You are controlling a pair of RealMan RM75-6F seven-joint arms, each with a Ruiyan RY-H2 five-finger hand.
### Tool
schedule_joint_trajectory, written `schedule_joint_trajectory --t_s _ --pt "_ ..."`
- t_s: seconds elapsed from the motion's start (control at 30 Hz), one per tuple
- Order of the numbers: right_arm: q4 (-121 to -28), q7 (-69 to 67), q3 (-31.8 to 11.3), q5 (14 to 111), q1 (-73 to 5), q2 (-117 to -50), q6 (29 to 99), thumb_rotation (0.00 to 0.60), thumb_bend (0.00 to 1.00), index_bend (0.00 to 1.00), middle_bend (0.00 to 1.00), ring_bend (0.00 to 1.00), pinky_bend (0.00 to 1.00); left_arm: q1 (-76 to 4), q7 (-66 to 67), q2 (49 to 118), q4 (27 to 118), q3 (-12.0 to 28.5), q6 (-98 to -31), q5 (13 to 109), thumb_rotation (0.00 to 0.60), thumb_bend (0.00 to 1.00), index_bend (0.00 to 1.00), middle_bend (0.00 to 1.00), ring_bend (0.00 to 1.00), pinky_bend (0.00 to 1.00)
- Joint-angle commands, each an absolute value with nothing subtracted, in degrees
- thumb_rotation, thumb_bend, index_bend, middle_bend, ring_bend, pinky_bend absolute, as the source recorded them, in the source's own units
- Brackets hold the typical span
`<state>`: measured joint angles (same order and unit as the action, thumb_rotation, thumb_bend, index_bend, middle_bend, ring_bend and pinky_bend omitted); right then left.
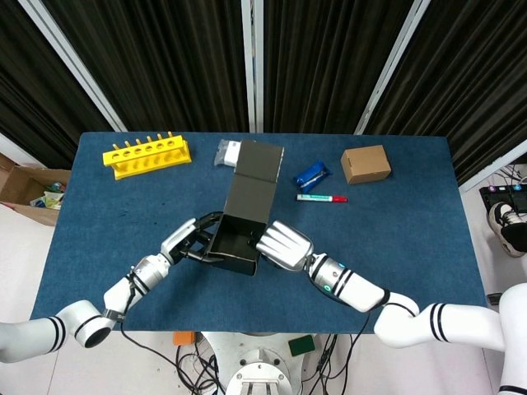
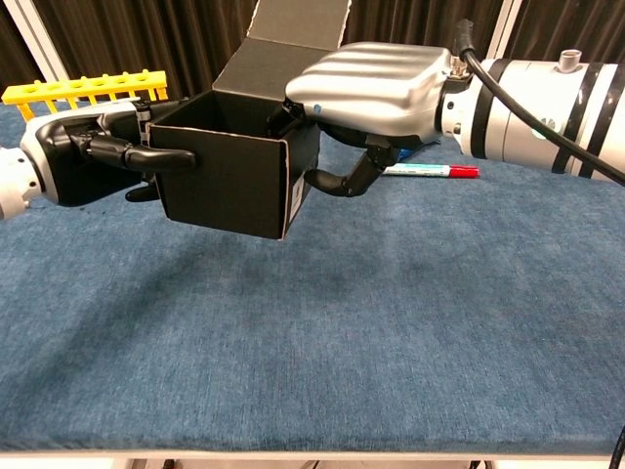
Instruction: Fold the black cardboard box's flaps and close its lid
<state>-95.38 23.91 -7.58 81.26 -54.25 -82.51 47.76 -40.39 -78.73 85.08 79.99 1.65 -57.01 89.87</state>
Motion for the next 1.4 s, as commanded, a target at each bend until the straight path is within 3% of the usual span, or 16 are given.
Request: schedule_joint_trajectory --t_s 0.03,0.13,0.23,0.4,0.5,0.57,0.67,0.8,1.13,1.4 --pt "-95.4 24.5 -7.7 80.8 -54.3 -82.7 48.0 0.600 0.58 1.00 0.88 0.76 1.00 -40.2 -76.4 85.2 79.9 1.6 -57.3 89.6 0.600 0.08 0.55 0.55 0.74 0.91" --pt "-95.3 25.3 -7.5 80.7 -54.1 -82.6 48.3 0.600 0.58 0.98 0.88 0.76 1.00 -40.1 -74.5 85.4 80.0 1.6 -57.4 89.1 0.600 0.08 0.55 0.55 0.74 0.91" --pt "-95.3 25.6 -7.3 80.7 -53.9 -82.5 48.8 0.600 0.54 0.84 0.73 0.76 1.00 -39.9 -72.4 85.7 79.8 1.9 -57.4 88.4 0.600 0.09 0.55 0.54 0.74 0.91" --pt "-95.0 25.7 -7.0 81.0 -53.4 -82.4 49.7 0.600 0.28 0.38 0.35 0.74 1.00 -39.6 -69.0 86.5 79.6 2.4 -57.5 87.2 0.600 0.09 0.55 0.54 0.74 0.91" --pt "-94.6 24.6 -6.8 81.3 -53.1 -82.6 50.2 0.600 0.18 0.15 0.18 0.73 1.00 -39.4 -66.9 86.9 79.4 2.6 -57.5 86.6 0.600 0.09 0.55 0.53 0.74 0.91" --pt "-94.2 23.5 -6.8 81.6 -52.9 -82.7 50.5 0.600 0.17 0.07 0.13 0.72 1.00 -39.2 -65.5 87.2 79.4 2.8 -57.6 86.2 0.600 0.09 0.55 0.53 0.74 0.91" --pt "-93.6 21.9 -6.9 82.0 -52.5 -83.0 51.3 0.600 0.17 0.00 0.09 0.71 1.00 -38.9 -64.0 87.5 79.4 3.1 -57.7 85.6 0.600 0.08 0.54 0.53 0.74 0.91" --pt "-93.1 18.8 -7.1 82.8 -51.6 -83.2 53.1 0.600 0.17 0.00 0.07 0.70 1.00 -38.4 -61.8 88.6 78.9 3.7 -57.7 84.1 0.600 0.09 0.54 0.52 0.74 0.91" --pt "-92.3 10.2 -7.4 80.9 -48.0 -81.5 56.0 0.600 0.16 0.00 0.08 0.70 1.00 -36.2 -49.8 96.6 71.7 5.8 -58.7 78.1 0.600 0.09 0.52 0.49 0.74 0.90" --pt "-91.4 0.3 -8.4 74.5 -45.8 -80.1 52.7 0.600 0.14 0.00 0.10 0.70 1.00 -34.9 -45.3 100.5 69.3 6.5 -58.5 76.4 0.600 0.08 0.50 0.46 0.73 0.90"
